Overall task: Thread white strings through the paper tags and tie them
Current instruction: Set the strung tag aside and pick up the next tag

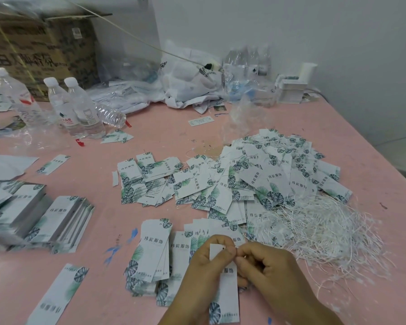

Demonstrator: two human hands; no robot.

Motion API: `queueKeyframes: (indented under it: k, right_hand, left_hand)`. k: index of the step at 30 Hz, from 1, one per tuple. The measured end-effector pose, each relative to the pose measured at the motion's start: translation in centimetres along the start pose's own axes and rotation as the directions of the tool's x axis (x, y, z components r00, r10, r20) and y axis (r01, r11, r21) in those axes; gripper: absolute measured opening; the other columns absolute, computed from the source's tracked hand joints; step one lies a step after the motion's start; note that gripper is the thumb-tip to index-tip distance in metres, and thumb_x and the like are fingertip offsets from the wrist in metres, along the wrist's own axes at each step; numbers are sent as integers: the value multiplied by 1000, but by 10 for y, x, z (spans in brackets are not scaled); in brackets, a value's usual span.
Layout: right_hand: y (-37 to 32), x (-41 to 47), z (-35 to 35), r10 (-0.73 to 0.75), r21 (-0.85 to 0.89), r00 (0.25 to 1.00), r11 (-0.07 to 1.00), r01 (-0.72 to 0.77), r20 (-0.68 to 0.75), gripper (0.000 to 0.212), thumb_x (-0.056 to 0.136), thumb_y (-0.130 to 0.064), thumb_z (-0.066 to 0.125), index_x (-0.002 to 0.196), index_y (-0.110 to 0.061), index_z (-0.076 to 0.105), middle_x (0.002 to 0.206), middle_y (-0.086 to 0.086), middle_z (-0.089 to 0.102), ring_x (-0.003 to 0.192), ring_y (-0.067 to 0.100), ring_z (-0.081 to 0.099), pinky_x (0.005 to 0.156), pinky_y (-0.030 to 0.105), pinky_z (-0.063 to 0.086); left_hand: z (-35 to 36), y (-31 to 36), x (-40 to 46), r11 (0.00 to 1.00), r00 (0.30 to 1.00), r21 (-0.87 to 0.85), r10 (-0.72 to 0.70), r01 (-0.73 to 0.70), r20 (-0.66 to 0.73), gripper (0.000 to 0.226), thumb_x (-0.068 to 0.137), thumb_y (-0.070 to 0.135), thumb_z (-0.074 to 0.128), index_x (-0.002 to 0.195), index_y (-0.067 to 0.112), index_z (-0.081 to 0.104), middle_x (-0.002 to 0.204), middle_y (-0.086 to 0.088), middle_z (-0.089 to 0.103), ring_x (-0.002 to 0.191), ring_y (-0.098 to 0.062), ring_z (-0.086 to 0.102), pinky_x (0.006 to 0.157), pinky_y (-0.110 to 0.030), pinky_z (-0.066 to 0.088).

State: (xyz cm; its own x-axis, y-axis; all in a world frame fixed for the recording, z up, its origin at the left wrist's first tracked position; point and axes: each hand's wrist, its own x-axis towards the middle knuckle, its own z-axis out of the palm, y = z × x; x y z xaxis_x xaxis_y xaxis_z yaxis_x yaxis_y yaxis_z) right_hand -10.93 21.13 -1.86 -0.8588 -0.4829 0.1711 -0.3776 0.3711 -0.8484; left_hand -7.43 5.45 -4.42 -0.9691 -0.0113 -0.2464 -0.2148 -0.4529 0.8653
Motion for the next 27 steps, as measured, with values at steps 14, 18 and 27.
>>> queueKeyframes:
  k: [14,18,27]
  right_hand:
    - [-7,9,-20,72,805,905,430,-408,420,27,68,-20,84,87,-2,75,70,17,69,58,20,66,56,27,55]
    - [-6,7,-21,115,848,917,352,-397,382,36,57,-15,92,85,0,75,71,22,69,58,25,68,55,28,57]
    - [-2,10,-17,246,912,950,314,-265,192,44,41,-20,99,72,-3,74,60,18,64,50,22,62,48,27,54]
  left_hand:
    - [-1,7,4,946,986,-322,-36,-18,-161,24,96,24,57,79,6,63,71,-24,58,55,-28,56,58,-35,47]
    - [-1,9,3,926,984,-377,-40,-30,-176,28,97,23,55,73,11,64,69,-23,59,52,-28,56,51,-32,49]
    - [3,12,4,891,971,-453,-92,-18,-221,17,98,16,54,83,7,56,71,-19,61,54,-27,58,48,-33,53]
